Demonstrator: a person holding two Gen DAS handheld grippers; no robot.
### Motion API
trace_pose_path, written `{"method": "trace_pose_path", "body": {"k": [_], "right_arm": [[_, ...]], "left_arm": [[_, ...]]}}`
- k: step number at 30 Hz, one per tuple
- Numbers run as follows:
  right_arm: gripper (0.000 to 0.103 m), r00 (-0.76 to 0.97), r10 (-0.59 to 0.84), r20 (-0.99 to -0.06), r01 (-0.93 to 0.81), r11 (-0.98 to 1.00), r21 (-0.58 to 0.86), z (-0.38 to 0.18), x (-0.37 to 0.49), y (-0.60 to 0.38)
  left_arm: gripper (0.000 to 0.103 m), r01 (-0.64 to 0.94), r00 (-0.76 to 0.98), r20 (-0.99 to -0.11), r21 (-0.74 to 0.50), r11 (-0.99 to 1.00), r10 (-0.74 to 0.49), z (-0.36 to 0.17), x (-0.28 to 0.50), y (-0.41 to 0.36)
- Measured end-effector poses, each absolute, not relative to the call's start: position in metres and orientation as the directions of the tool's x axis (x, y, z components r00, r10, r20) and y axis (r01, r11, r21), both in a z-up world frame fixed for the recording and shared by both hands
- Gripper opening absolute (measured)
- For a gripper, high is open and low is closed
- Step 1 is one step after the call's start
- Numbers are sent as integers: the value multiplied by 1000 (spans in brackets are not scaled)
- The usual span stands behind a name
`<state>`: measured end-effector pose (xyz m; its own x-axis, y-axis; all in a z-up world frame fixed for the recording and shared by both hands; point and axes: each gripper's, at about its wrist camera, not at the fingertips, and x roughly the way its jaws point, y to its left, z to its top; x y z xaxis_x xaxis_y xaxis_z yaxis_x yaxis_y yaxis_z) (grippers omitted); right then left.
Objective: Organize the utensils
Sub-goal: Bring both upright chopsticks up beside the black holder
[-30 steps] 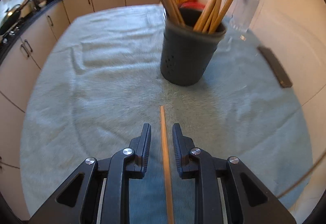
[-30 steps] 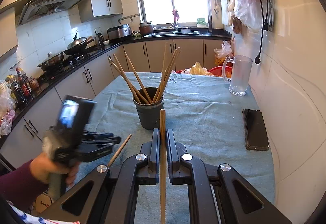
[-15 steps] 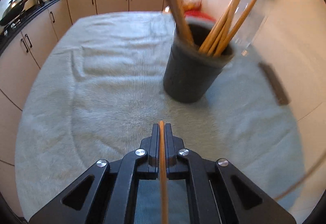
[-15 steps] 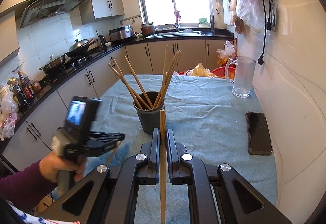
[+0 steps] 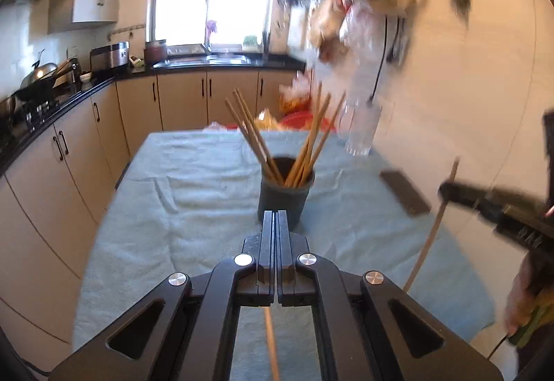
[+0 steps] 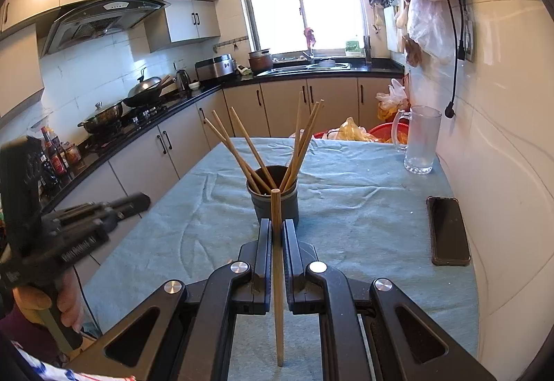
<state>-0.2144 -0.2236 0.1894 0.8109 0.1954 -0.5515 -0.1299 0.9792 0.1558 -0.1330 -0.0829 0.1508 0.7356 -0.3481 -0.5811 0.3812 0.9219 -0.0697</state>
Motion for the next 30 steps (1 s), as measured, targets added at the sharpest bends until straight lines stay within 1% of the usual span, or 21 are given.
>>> {"method": "trace_pose_path", "body": {"k": [3,5,7,8,12,13,15,16,17,20,24,27,29,30], "right_arm": [[6,810,201,-551,-130,978,164,189,-216,-224],[6,809,201,-552,-129,978,167,191,-217,-226],[6,807,203,-555,-128,977,172,192,-217,-228],[6,806,204,-556,-127,976,174,192,-218,-229],[6,805,211,-554,-126,974,188,194,-218,-234],[6,806,212,-553,-126,974,189,194,-218,-234],[6,806,214,-552,-128,973,191,193,-217,-234],[6,805,217,-553,-131,973,191,193,-216,-233],[6,804,219,-552,-133,973,191,193,-216,-232],[6,806,224,-548,-140,971,191,192,-215,-231],[6,807,230,-544,-142,970,199,192,-214,-232],[6,808,235,-541,-144,968,205,192,-214,-233],[6,804,237,-546,-143,967,210,189,-212,-233],[6,802,237,-549,-141,967,211,188,-211,-232]], "left_arm": [[1,389,645,-696,-55,920,-314,117,-111,-96],[5,390,566,-765,-78,917,-306,91,-91,-102],[5,370,479,-830,-103,923,-285,63,-67,-108],[5,363,441,-855,-107,926,-272,49,-56,-112],[5,363,373,-903,-68,929,-212,16,-34,-125],[5,365,405,-892,-45,930,-202,17,-34,-128],[5,379,409,-895,-12,925,-179,16,-31,-133],[0,389,401,-895,-28,921,-196,17,-31,-134],[0,388,402,-890,-48,920,-216,18,-32,-133],[0,384,463,-860,-23,923,-214,27,-41,-131],[0,364,534,-794,-96,926,-292,61,-57,-109],[0,369,583,-748,-105,923,-318,86,-66,-104],[0,367,560,-767,-110,924,-314,87,-62,-104],[0,365,519,-796,-123,923,-311,81,-56,-104]]}}
